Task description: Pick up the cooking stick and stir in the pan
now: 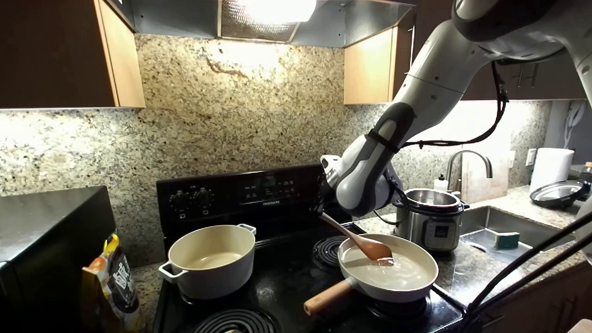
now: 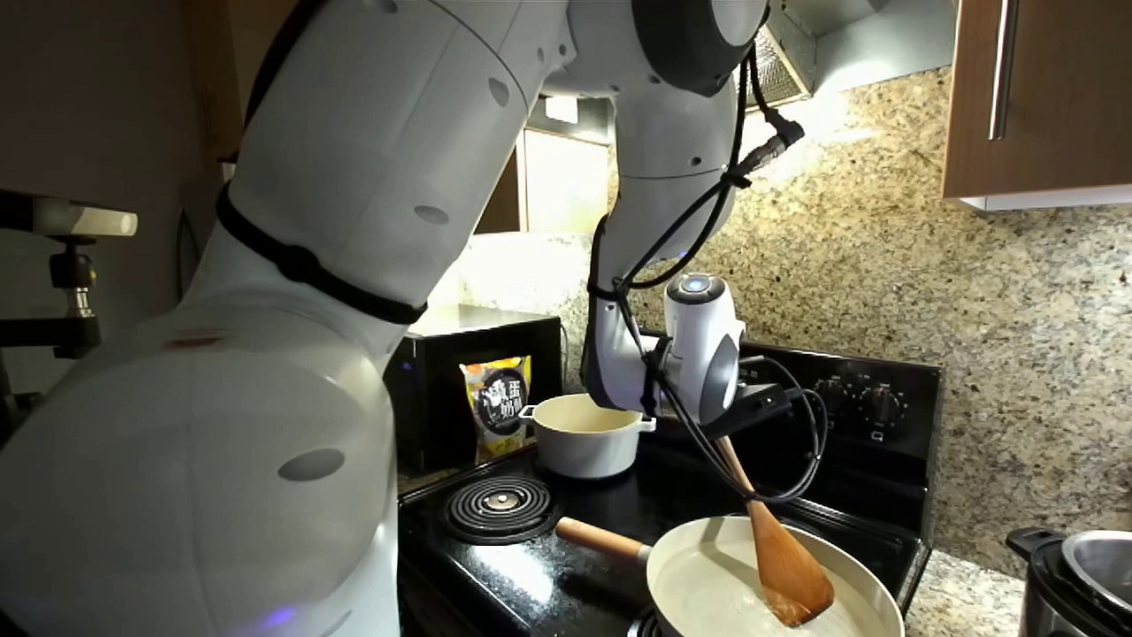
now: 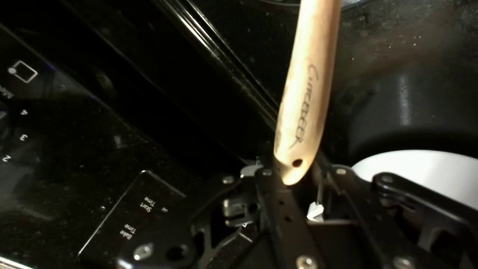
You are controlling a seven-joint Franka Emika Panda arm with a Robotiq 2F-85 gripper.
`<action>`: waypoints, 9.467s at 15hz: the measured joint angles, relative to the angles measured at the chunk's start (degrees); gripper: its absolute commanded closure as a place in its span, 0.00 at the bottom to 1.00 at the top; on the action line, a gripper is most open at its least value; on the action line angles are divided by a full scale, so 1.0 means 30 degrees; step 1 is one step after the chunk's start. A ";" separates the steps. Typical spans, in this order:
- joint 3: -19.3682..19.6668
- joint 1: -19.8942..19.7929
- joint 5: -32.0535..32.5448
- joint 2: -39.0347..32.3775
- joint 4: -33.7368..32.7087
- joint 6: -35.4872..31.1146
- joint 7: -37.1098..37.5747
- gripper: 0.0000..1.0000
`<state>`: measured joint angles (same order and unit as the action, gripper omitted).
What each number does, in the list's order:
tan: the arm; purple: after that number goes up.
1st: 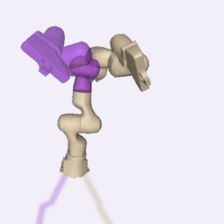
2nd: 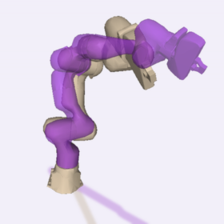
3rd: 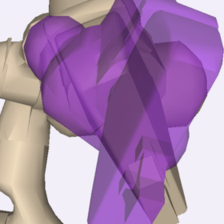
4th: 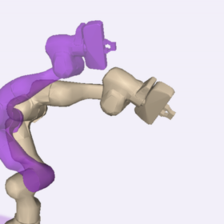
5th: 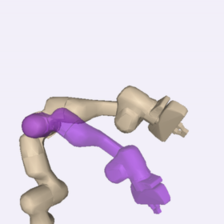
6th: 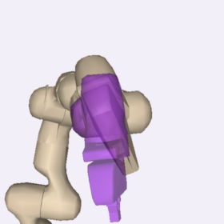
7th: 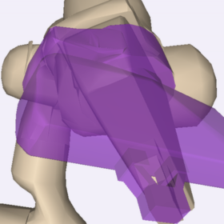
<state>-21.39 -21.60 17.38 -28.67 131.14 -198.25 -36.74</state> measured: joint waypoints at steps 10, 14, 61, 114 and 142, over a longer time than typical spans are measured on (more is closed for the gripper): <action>-0.2924 -0.1745 0.1899 -0.1203 0.1063 0.0075 0.0000 0.90; -0.3757 -0.2569 0.2770 -0.1837 0.1576 0.0084 0.0000 0.90; 0.6817 1.1533 -0.1104 0.4395 0.1675 1.1676 0.6013 0.02; 0.3738 0.4966 -0.4737 -0.2023 -0.6461 1.7900 -0.1781 0.80; 0.3159 0.5466 -0.3627 0.1482 -0.1402 0.9673 -0.1091 0.89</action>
<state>-11.91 -5.20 6.49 -24.23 126.93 -169.23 -40.02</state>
